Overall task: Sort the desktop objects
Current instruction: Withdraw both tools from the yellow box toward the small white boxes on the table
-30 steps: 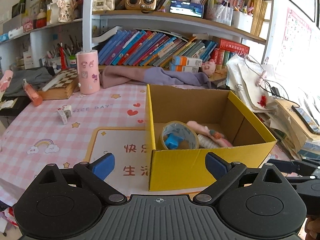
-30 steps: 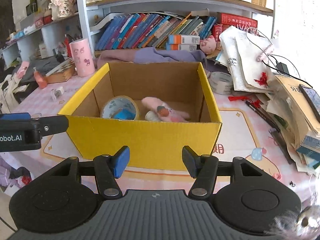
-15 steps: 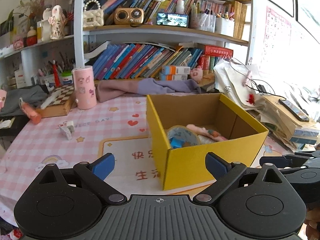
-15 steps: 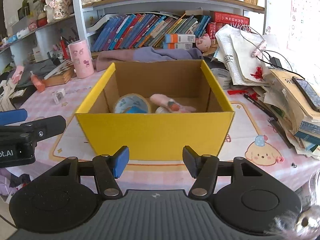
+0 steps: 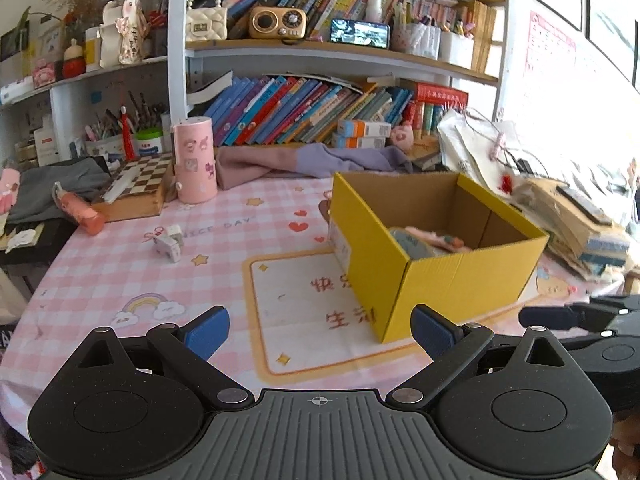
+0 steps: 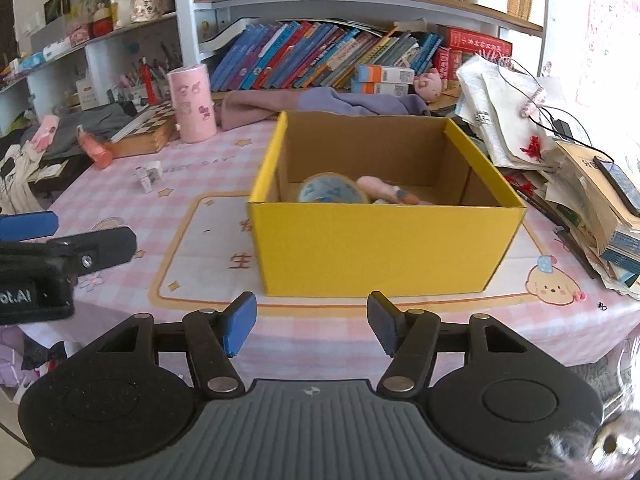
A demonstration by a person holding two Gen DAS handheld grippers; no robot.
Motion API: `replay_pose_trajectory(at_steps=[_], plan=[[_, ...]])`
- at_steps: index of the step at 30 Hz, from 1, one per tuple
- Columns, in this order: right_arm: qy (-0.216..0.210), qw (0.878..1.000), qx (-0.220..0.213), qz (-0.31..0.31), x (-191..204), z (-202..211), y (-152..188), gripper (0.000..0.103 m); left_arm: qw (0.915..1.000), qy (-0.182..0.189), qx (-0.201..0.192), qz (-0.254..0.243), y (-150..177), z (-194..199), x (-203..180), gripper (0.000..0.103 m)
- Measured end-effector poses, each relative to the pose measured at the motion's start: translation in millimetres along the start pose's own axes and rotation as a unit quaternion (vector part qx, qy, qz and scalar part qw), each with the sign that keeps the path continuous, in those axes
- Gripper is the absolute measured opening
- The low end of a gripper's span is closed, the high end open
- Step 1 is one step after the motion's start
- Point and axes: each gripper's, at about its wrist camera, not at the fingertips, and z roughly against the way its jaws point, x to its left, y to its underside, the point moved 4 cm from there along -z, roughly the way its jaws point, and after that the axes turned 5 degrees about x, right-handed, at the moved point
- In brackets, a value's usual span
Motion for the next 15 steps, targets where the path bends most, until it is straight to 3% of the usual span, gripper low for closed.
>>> replay_pose_trajectory(at_steps=[15], plan=[[-0.008, 1.0, 0.018, 0.007, 70.5, -1.1, 16.9, 0.06, 0.9997, -0.007, 0.024, -0.003, 27.0, 19.7, 57.7, 0.099]])
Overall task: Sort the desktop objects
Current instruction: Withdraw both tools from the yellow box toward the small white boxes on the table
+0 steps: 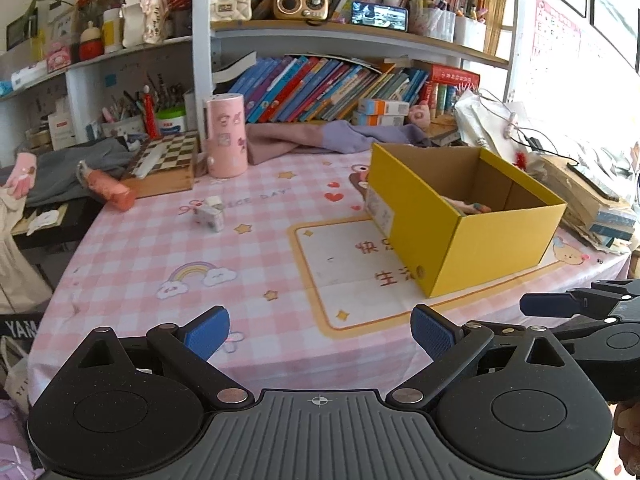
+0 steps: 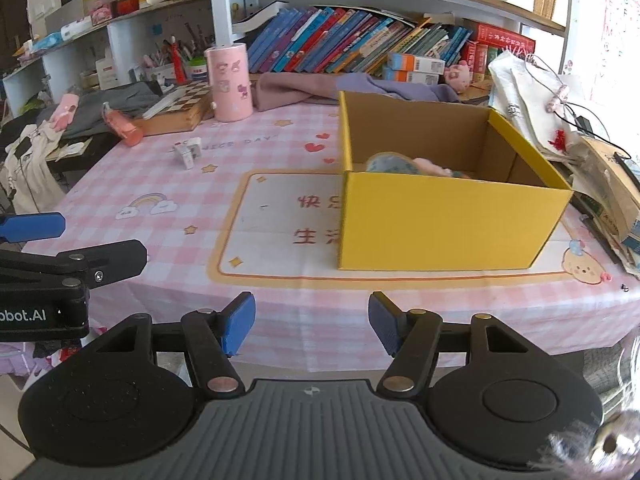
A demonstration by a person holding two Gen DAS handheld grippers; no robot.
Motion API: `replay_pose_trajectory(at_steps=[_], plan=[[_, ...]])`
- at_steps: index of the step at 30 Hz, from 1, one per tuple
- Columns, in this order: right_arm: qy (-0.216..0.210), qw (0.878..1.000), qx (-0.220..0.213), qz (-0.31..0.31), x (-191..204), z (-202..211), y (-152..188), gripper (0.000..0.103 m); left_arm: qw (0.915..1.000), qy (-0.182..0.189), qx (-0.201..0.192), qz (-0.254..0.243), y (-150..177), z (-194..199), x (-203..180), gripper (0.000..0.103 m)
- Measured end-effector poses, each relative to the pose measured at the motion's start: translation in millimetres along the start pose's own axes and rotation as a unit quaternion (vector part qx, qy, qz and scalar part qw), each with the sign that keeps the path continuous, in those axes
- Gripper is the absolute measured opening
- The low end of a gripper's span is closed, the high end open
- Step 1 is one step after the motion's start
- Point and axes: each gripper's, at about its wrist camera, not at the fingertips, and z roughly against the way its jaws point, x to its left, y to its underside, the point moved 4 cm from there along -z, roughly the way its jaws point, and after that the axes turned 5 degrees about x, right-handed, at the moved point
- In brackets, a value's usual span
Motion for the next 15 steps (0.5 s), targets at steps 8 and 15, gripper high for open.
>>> replay_pose_trajectory(at_steps=[8, 15], plan=[[-0.014, 1.0, 0.0, 0.001, 30.3, -4.6, 0.2, 0.061, 0.9999, -0.014, -0.003, 0.0, 7.5, 11.0, 25.7, 0.099], [-0.029, 0.999, 0.001, 0.025, 59.1, -8.5, -4.7, 0.061, 0.9994, -0.029, -0.004, 0.018, 11.8, 17.9, 50.8, 0.099]])
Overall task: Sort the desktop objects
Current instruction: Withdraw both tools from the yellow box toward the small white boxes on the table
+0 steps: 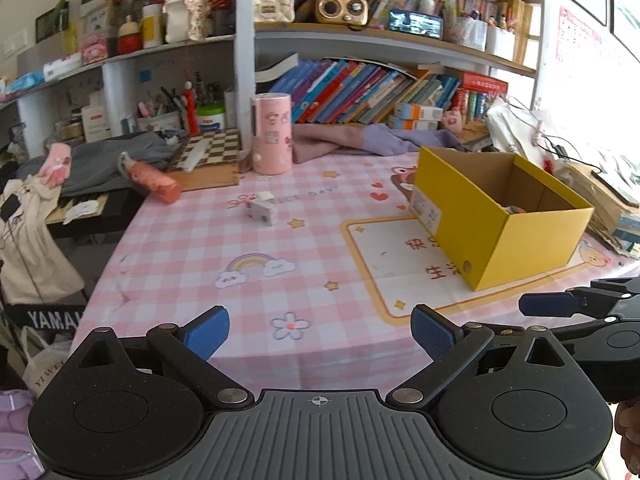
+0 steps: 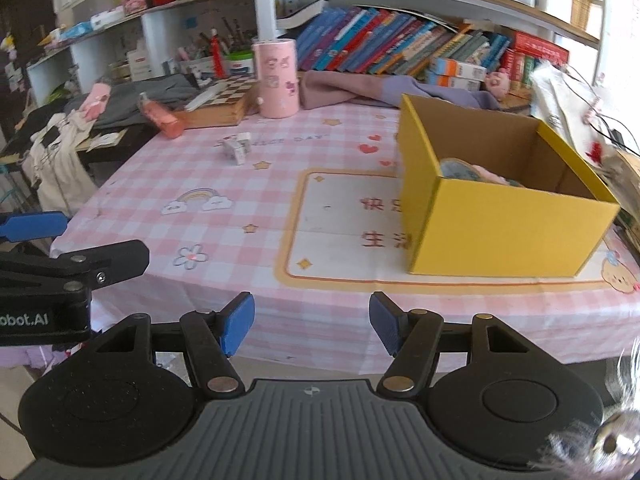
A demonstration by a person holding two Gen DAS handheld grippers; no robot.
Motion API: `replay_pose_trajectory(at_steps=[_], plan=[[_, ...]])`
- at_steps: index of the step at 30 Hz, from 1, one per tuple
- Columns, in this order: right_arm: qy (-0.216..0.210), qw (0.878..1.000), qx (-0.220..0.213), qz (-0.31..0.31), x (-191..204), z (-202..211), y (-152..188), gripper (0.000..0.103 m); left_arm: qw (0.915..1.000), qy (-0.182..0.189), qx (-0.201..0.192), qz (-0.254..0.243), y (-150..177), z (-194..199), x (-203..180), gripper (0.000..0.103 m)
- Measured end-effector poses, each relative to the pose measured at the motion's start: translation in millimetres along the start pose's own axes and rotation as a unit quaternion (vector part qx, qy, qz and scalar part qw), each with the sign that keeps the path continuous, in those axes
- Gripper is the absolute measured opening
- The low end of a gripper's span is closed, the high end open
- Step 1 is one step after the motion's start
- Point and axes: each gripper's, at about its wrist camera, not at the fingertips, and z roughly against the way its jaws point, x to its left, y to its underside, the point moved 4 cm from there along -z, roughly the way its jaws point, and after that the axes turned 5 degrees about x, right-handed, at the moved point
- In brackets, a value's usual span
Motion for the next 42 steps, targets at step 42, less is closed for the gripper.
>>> replay_pose_trajectory(at_steps=[42], plan=[[-0.043, 0.998, 0.024, 0.04, 29.3, -71.7, -56.3, 0.064, 0.9982, -0.036, 0.031, 0.037, -28.4, -59.4, 52.4, 0.099]])
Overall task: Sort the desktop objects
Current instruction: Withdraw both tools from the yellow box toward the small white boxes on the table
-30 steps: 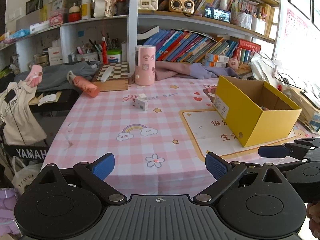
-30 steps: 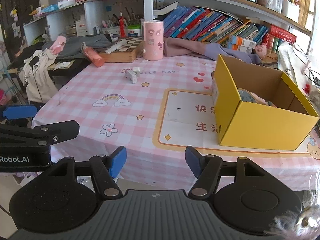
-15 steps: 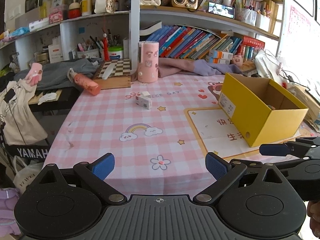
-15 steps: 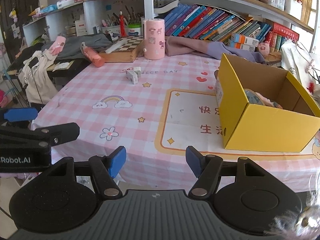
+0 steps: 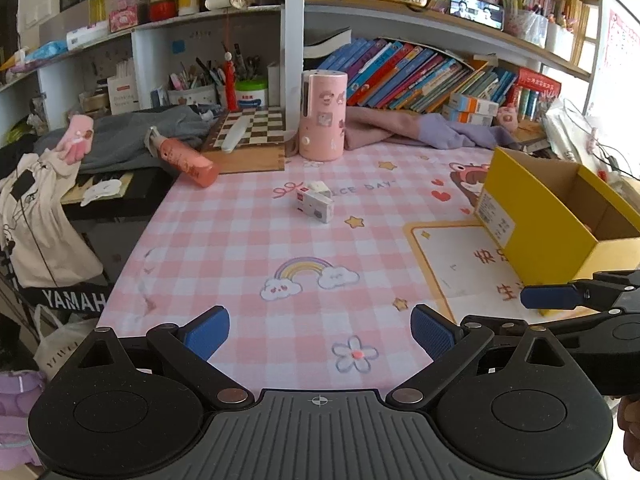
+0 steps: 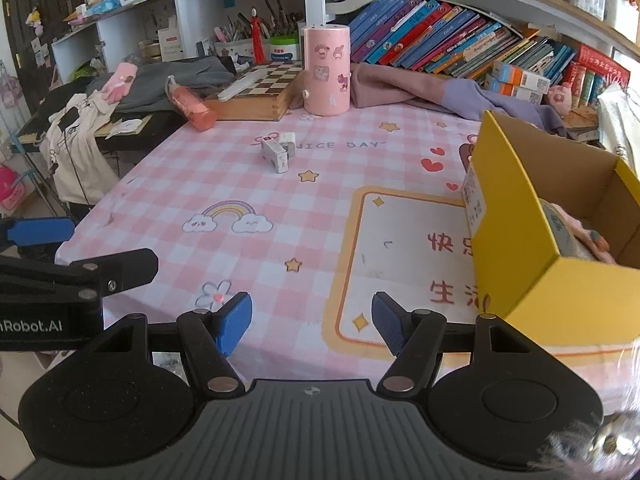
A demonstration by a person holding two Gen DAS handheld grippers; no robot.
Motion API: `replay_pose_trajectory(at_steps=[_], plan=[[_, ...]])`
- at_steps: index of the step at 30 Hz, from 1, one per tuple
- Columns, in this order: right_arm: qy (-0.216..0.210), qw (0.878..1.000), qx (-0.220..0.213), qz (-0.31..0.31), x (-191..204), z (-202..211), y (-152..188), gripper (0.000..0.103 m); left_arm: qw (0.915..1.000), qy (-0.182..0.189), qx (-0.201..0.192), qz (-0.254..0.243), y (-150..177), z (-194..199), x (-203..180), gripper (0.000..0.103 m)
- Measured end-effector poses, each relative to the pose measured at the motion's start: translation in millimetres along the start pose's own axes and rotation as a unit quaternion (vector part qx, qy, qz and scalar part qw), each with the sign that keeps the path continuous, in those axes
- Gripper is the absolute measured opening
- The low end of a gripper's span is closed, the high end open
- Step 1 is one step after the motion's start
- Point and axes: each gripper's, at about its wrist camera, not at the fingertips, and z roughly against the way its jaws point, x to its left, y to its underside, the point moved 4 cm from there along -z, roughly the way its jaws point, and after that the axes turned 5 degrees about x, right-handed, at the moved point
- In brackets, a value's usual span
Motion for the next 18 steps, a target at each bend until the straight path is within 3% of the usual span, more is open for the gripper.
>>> replay_pose_trajectory(at_steps=[18], plan=[[-0.023, 1.0, 0.012, 0.007, -21.3, -62.5, -71.6, 0.064, 0.9991, -0.019, 0.016, 0.036, -58.9, -59.7, 15.2, 0.099]])
